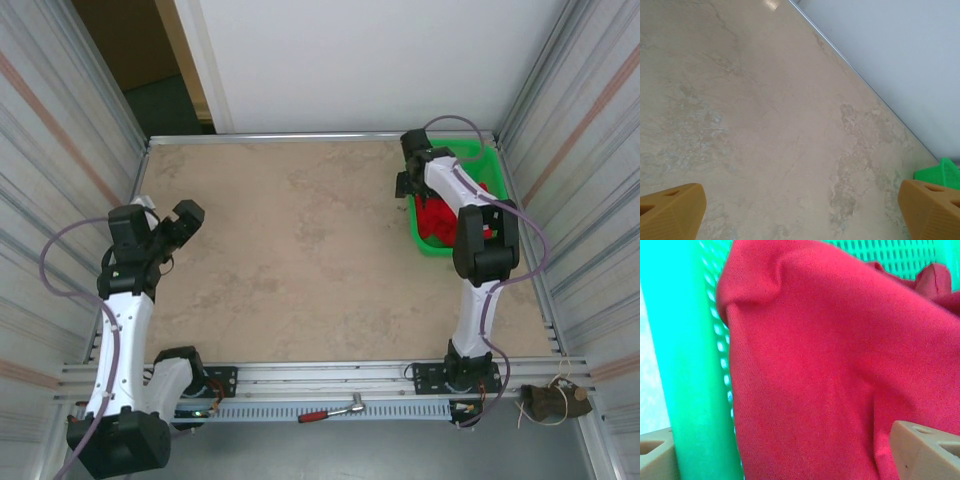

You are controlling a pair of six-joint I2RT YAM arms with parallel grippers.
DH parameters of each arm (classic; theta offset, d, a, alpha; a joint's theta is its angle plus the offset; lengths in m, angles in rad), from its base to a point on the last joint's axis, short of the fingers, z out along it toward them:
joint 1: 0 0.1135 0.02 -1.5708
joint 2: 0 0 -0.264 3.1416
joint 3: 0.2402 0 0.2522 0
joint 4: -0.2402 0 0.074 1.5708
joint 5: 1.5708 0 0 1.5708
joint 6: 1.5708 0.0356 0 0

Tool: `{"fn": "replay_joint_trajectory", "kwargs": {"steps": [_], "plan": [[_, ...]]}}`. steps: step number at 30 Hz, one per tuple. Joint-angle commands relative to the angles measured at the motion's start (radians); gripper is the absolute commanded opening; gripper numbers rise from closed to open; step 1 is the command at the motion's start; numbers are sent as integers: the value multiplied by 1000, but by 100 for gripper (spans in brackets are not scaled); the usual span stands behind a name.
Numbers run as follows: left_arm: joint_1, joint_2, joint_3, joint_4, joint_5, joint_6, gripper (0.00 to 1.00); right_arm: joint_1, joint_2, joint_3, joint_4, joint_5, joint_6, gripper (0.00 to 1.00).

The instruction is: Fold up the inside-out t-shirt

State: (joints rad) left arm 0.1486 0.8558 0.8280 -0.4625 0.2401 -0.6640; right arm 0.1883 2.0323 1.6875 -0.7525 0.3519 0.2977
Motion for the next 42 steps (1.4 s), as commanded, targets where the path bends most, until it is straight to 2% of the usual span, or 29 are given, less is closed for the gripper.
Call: {"fn": "replay_joint_trajectory", "kwargs": {"steps": [1,6,8,12,16,20,25,28,36,42], "plan": [[-11,14,21,24,26,-12,99,-20,-20,59,-44,-54,-23,91],[-47,20,22,29,28,-16,99,-9,-215,-45,-54,-226,97,92],[-67,17,25,27,28,-12,99,11,-330,-151,-38,-305,156,91],[-90,7,28,13,33,1,99,78,-561,-372,-29,-383,274,91],[-111,-2,14,17,34,-9,99,196,-765,-606,-1,-383,434,92],[-143,4,5,21,17,-14,99,294,-851,-777,49,-354,563,93],[-169,15,-5,30,5,-17,99,270,-790,-823,133,-313,570,94],[-181,10,-17,32,0,-22,99,209,-722,-784,161,-269,542,94],[-184,-31,-42,19,-19,-23,99,19,-588,-700,229,-280,470,94],[-183,-29,-46,18,-4,-28,99,-61,-481,-633,261,-287,436,94]]}}
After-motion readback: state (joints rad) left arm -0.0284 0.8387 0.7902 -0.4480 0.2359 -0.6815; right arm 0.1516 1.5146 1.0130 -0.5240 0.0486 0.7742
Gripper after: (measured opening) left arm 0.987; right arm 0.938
